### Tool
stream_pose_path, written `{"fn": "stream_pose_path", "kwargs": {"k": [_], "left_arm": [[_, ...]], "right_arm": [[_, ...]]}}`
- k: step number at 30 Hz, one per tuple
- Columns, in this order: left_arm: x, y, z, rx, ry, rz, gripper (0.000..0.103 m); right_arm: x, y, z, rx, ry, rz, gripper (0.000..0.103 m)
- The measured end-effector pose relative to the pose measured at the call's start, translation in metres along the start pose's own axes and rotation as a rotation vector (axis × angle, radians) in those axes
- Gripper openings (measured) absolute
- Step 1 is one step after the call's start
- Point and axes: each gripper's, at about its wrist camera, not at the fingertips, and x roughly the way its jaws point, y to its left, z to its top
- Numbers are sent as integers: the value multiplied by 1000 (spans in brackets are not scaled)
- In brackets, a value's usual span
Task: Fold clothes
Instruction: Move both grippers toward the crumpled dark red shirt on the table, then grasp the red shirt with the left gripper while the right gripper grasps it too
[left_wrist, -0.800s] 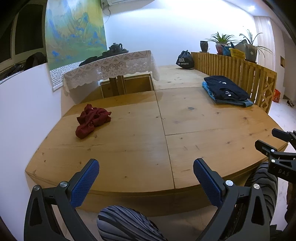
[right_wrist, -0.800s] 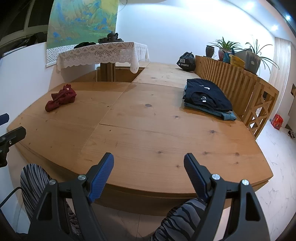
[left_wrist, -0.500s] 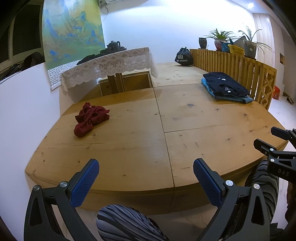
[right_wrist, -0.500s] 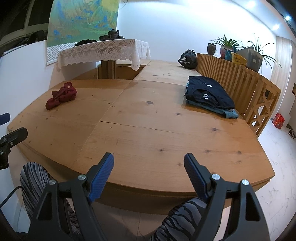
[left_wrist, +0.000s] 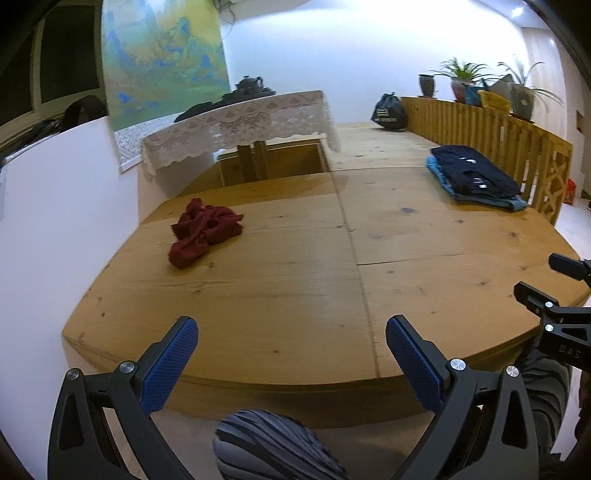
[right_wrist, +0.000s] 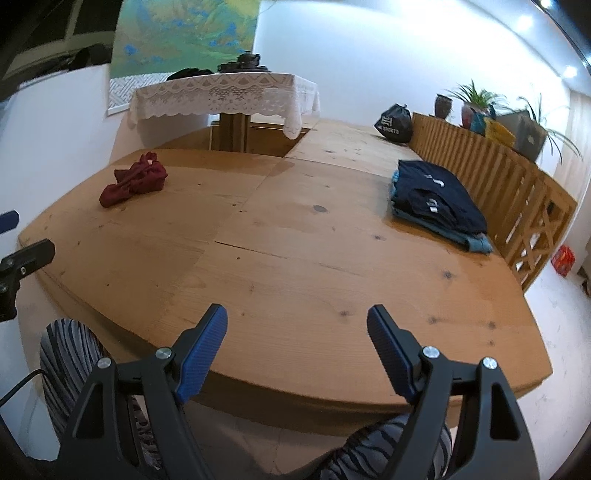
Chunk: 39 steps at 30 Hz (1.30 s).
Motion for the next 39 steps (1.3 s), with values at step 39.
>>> {"fn": "stream_pose_path", "kwargs": {"k": [39], "left_arm": [[268, 239, 93, -142, 236, 10, 102]], "right_arm": [[299, 263, 245, -251, 323, 526, 78]]}}
